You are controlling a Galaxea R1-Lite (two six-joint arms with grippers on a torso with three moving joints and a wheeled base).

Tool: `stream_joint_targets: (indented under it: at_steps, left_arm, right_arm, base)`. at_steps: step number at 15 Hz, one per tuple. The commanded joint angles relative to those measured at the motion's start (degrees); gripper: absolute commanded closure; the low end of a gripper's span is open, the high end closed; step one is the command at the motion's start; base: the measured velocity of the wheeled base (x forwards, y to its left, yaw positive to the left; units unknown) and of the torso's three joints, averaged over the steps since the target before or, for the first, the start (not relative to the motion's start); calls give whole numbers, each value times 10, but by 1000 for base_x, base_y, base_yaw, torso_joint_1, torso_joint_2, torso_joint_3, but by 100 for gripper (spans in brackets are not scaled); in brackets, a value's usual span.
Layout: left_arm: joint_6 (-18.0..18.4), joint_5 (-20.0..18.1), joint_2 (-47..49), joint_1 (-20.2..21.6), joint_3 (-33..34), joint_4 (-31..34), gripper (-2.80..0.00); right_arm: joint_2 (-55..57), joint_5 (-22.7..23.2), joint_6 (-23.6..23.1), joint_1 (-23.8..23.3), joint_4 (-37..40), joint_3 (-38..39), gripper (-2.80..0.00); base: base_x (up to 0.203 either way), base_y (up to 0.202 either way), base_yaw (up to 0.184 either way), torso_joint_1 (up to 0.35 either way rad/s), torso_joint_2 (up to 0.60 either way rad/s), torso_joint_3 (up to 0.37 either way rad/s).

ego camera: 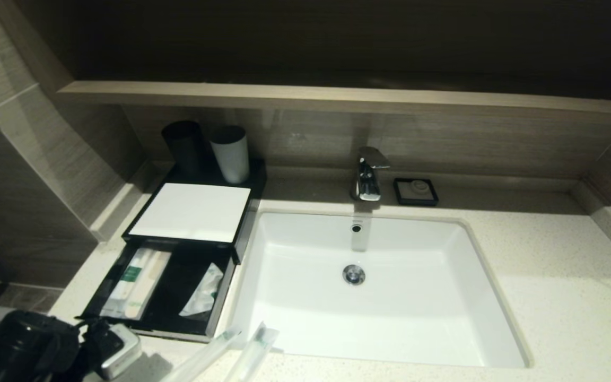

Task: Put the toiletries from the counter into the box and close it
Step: Pick up the bathroom toiletry

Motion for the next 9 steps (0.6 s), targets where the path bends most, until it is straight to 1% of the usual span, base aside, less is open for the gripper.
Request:
stream_joint_targets:
  at_steps: [1,6,9]
  left_arm:
    - [1,0,-23,0,5,0,0]
    - [-1,-1,-96,-1,0,20,0]
    - [-1,-3,-120,-1,-9,22,0]
  right_arm:
    - [0,0,0,0,0,0,0]
    - [0,0,0,0,0,0,0]
    - [0,0,0,0,0,0,0]
  base:
    - [0,0,0,0,0,0]
    - [0,0,0,0,0,0]
    - [0,0,0,0,0,0]
